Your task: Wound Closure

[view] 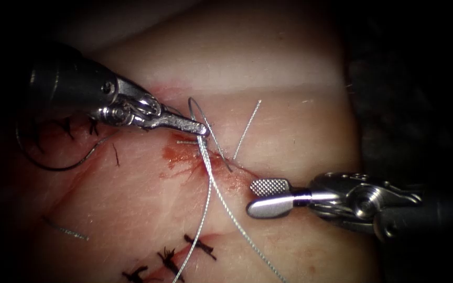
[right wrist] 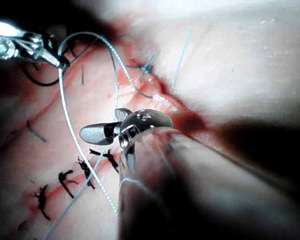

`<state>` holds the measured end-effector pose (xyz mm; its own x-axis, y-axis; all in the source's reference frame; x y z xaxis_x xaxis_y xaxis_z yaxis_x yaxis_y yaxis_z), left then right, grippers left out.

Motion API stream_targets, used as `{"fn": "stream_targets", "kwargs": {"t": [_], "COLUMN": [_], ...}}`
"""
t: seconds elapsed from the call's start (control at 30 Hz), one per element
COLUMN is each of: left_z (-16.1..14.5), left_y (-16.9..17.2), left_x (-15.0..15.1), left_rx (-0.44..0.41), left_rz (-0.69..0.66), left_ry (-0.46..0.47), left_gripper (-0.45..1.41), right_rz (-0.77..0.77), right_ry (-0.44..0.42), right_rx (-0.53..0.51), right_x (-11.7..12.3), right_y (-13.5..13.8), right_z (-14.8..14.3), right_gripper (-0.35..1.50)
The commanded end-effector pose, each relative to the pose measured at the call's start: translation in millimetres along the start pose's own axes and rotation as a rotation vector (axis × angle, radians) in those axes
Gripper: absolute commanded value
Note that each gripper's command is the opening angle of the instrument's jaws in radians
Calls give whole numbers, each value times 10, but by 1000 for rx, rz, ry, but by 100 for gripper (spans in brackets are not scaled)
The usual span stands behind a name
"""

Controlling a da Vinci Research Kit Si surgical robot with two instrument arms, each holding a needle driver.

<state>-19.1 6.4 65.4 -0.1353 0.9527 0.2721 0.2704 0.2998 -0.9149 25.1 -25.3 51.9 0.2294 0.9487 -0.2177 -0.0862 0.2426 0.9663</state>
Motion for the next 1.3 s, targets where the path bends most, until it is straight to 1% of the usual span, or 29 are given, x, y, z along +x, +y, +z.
{"fn": "stream_targets", "kwargs": {"t": [0.03, 0.13, 0.2, 0.23, 0.27, 0.33, 0.43, 0.47, 0.53, 0.63, 0.7, 0.77, 0.8, 0.83, 0.87, 0.9, 0.93, 1.0, 1.03, 1.17, 1.3], "left_z": [4, 5, 6, 6, 7, 7, 8, 8, 9, 11, 11, 12, 12, 13, 16, 17, 19, 19, 18, 13, 15], "left_y": [-7, -8, -8, -8, -9, -9, -9, -9, -9, -9, -9, -9, -9, -9, -11, -12, -14, -15, -16, -14, -8], "left_x": [2, 2, 2, 2, 2, 2, 1, 1, 1, 2, 2, 2, 2, 3, 5, 6, 8, 9, 8, 2, -2], "left_rx": [3, 13, 28, 37, 45, 62, 72, 74, 74, 73, 73, 73, 74, 74, 81, 87, 105, 126, 146, 156, 155], "left_rz": [1, 13, 30, 42, 48, 59, 69, 69, 68, 74, 74, 74, 74, 74, 75, 77, 138, 169, 194, 196, 193], "left_ry": [1, 1, -2, -1, -6, -15, -28, -33, -33, -33, -34, -34, -33, -33, -16, -3, 3, 9, 20, 24, 26], "left_gripper": [-45, -45, -45, -45, -45, -45, -45, -45, -45, -45, -45, -45, -35, 0, 51, 59, 108, 123, 125, 125, 125], "right_rz": [-4, -9, -10, -10, -10, 2, 20, 20, 19, 18, 40, 64, 82, 90, 118, 129, 143, 154, 158, 179, 184], "right_ry": [-13, -16, -17, -17, -17, -17, -18, -19, -19, -20, -23, -23, -23, -13, 16, 31, 54, 83, 100, 164, 180], "right_rx": [15, 16, 17, 17, 17, 17, 17, 17, 17, 17, 18, 17, 16, 11, -10, -19, -31, -49, -59, -96, -109], "right_x": [-2, -1, -1, -1, -1, -1, -1, -1, -1, -3, -4, -4, -3, -1, 3, 7, 15, 24, 28, 47, 53], "right_y": [-1, -3, -3, -3, -3, -3, -3, -3, -3, -4, -5, -5, -5, -5, -5, -5, -5, -5, -4, 2, 11], "right_z": [15, 19, 20, 20, 20, 20, 19, 19, 21, 23, 25, 26, 27, 27, 28, 27, 24, 20, 17, 7, 2], "right_gripper": [59, 54, 39, 35, 35, 56, 56, 51, 27, -2, -35, -35, -35, -35, -35, -35, -35, -35, -35, -35, -35]}}
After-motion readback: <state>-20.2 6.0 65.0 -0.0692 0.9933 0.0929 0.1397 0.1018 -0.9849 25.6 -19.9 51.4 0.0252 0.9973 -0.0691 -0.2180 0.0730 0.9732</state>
